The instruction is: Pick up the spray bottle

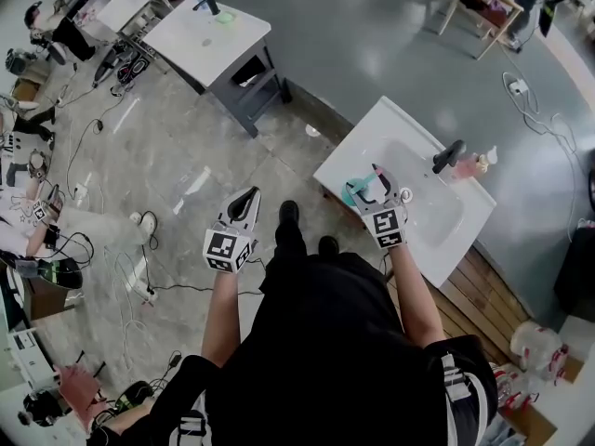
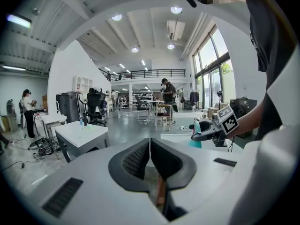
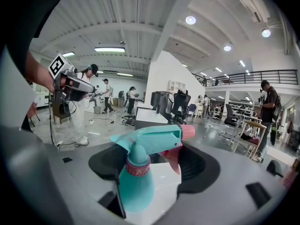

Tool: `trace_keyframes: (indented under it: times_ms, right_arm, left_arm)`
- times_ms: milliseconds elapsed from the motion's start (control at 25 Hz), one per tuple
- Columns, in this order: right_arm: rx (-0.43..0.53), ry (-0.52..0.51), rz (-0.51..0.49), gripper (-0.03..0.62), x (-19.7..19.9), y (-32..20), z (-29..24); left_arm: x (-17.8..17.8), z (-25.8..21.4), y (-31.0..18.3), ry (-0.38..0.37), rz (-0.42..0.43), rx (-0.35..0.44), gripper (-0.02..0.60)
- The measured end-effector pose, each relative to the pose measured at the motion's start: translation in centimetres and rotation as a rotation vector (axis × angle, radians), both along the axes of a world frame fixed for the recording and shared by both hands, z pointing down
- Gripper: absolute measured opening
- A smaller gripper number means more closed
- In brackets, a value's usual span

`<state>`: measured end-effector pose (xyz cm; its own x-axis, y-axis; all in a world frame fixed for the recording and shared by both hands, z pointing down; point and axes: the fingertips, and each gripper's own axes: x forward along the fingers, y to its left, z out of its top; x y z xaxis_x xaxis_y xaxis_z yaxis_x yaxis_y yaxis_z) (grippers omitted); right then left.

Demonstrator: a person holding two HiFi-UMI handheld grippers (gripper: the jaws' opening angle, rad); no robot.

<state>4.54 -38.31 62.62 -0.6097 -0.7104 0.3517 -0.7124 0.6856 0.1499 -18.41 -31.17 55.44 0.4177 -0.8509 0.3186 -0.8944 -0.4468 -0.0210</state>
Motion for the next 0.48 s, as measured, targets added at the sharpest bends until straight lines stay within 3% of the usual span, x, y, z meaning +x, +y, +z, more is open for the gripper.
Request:
trace_keyframes:
  times_ms: [480]
  right_arm:
    - [0.002, 0.002, -0.010, 0.342, -1.1, 0.4, -0.3]
  left_arm:
    - [-0.8, -0.2, 0.9, 0.002, -0.013, 0.002, 0.028]
